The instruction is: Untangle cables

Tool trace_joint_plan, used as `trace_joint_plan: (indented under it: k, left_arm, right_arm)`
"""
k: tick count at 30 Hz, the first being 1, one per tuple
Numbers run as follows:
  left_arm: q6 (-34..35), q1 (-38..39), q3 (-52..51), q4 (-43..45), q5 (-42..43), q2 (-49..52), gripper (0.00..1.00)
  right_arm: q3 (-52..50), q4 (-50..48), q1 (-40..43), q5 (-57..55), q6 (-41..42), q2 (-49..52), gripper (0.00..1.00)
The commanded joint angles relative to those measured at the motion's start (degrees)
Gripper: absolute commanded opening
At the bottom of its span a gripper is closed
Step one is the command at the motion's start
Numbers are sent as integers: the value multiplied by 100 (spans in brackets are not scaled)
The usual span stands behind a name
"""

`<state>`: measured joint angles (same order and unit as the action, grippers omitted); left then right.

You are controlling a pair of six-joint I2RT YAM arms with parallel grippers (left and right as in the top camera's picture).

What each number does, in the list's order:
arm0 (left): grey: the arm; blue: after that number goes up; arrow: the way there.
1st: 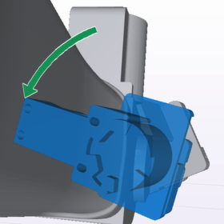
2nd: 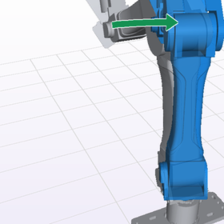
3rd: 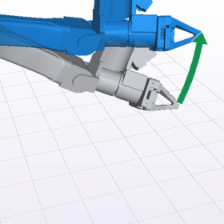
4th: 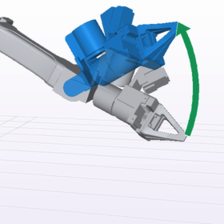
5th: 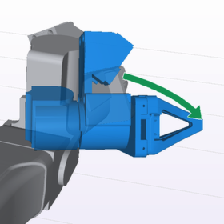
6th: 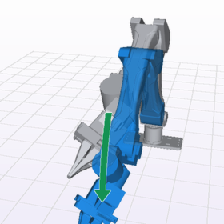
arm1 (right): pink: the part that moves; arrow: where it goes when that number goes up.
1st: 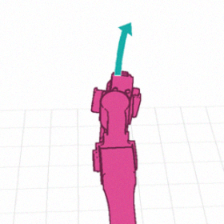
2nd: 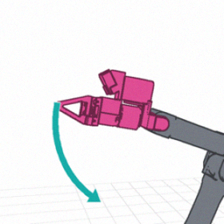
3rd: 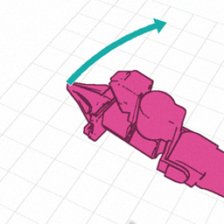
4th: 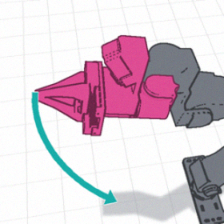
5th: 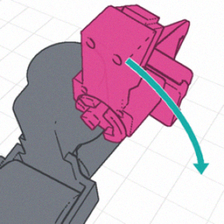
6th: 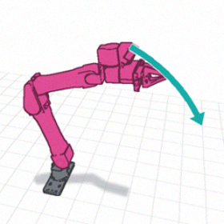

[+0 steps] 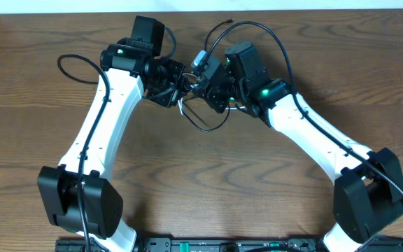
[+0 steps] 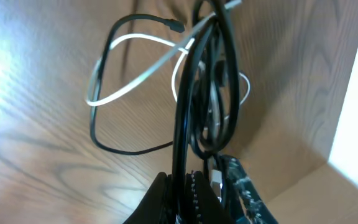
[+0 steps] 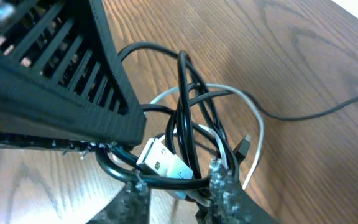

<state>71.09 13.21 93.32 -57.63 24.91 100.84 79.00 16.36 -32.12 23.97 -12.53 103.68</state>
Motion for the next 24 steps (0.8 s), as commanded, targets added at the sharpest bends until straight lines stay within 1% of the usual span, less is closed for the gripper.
trace_joint_plan:
  k: [1,2,5,7,12,13,18,20,24]
  left_arm:
    - [-1370,133,68,-214,448,-122,8]
    - [-1563,133,68,-212,448,-122,8]
    - [-2448,116,68,-166,442,-122,8]
    - [-2940,116,68,-140,442,-122,8]
    - [-3589,118,68,-125,446,-122,8]
    - [-3797,118,68,-129,448,-122,8]
    - [-4395,118,68,-151,444,-122,8]
    - [-4540,118,68,-149,444,-122,8]
    - [-4559,118,68,-122,444,-122,8]
  right_arm:
    - [70,-232,122,-326,398,72,16]
    - [70,-203,162,-319,400,72,13]
    - [70,-107,293,-184,398,72,1]
    - [70,-31,402,55,391,72,1]
    - [70,-11,616,625,400,72,1]
    - [72,-15,688,643,551,72,1]
    - [70,17,852,570,920,72,1]
    - [70,15,901,520,1038,72,1]
    - [70,20,925,564,1036,72,1]
